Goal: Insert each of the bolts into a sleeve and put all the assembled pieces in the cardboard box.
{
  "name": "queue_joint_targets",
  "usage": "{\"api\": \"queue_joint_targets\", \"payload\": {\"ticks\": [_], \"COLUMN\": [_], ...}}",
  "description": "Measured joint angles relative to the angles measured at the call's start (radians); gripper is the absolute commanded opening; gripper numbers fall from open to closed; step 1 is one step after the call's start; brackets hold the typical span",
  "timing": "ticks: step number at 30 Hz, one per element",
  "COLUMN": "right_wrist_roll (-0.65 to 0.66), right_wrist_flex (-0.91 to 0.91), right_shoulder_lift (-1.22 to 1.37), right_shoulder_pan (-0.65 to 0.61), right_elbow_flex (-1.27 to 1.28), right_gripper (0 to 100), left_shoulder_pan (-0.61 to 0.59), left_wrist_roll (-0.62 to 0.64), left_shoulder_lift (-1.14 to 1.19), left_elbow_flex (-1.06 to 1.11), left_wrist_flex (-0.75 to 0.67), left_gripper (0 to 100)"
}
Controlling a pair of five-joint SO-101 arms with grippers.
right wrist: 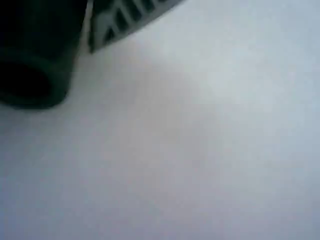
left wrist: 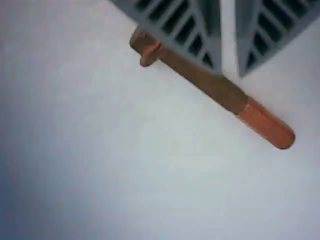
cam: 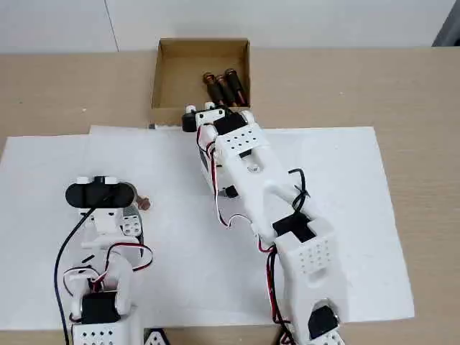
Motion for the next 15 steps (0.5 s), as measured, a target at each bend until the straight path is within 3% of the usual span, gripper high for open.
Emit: {"api": "queue_joint_targets", "payload": {"ticks": [2, 15], "right_wrist_roll": [0.0, -0.002], "right_wrist_flex": [-0.003, -0.009], "right_shoulder_lift": [0.002, -0.126], "right_shoulder_pan": [0.0, -0.008], "right_elbow_flex": [-0.002, 0.002], "right_gripper": [0.2, 0.3], "left_shoulder_pan": [0.0, 0.0], "left_wrist_roll": [0.0, 0.0], "left_shoulder_lift": [0.0, 0.0], "left_elbow_flex": [0.0, 0.0], "left_wrist_flex": [0.0, 0.0], "left_gripper": [1, 1]}}
